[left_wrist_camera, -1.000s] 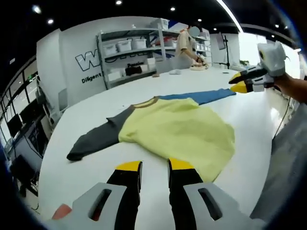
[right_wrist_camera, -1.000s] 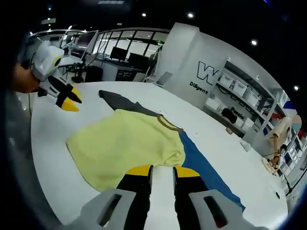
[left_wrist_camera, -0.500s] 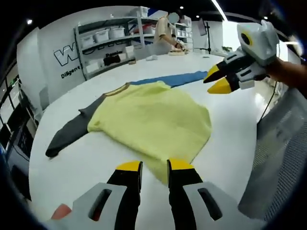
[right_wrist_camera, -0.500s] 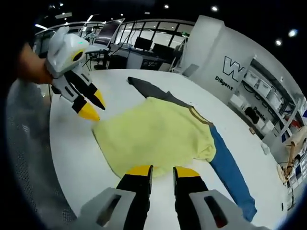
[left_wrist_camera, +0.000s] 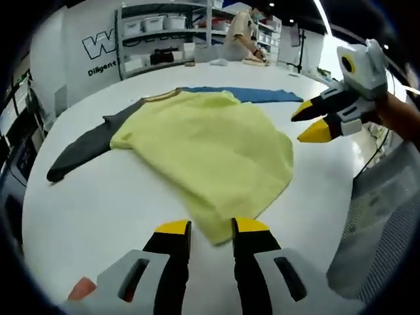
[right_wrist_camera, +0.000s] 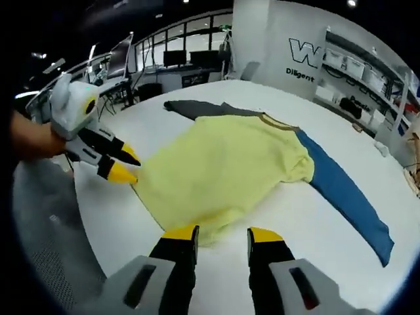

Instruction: Fold the garment on the visible template until the final outline fits inside the template.

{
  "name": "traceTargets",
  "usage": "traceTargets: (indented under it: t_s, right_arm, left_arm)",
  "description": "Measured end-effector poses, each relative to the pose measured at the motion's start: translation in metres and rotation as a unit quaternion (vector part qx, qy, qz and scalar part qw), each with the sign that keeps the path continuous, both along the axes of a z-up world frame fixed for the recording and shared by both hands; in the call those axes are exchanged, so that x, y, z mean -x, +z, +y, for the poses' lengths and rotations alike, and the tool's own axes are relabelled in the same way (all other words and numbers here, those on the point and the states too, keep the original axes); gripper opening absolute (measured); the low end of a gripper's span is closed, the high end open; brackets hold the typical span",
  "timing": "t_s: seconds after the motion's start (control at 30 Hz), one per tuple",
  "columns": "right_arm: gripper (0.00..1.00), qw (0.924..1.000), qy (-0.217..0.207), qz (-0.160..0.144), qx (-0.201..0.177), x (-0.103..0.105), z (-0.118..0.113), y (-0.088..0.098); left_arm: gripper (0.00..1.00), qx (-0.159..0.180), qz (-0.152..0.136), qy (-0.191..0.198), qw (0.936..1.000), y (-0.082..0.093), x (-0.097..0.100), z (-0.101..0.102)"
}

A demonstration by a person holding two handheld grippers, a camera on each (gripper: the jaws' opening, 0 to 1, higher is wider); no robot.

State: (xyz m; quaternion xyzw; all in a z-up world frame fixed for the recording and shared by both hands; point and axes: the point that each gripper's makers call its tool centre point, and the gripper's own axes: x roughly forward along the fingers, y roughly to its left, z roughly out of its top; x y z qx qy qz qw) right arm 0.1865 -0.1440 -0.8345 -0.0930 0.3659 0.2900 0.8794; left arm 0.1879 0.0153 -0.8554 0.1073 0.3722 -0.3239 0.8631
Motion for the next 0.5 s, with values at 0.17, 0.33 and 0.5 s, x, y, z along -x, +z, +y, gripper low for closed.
traceTargets:
  t_s: [0.17,0.33,0.5]
  right_arm:
    - [0.24,0.9998,-0.002,0.016,-0.007,-0.006,0.003,-0.01]
    - [0.19,0.9996,0.008,0.025,-0.008,-0.007,0.008,-0.018]
    - [0.0,0.9995,0.014,0.025,-0.01,-0.006,0.009,-0.016]
  left_arm:
    - [0.2,0.001,0.007,0.005,1.0,-0.004,-0.002,-0.001]
    - [0.21,0.007,0.009,0.012,0.9999,-0.005,-0.004,-0.002]
    - [0.1,0.005,0.008,0.012,0.9999,-0.006,-0.005,-0.001]
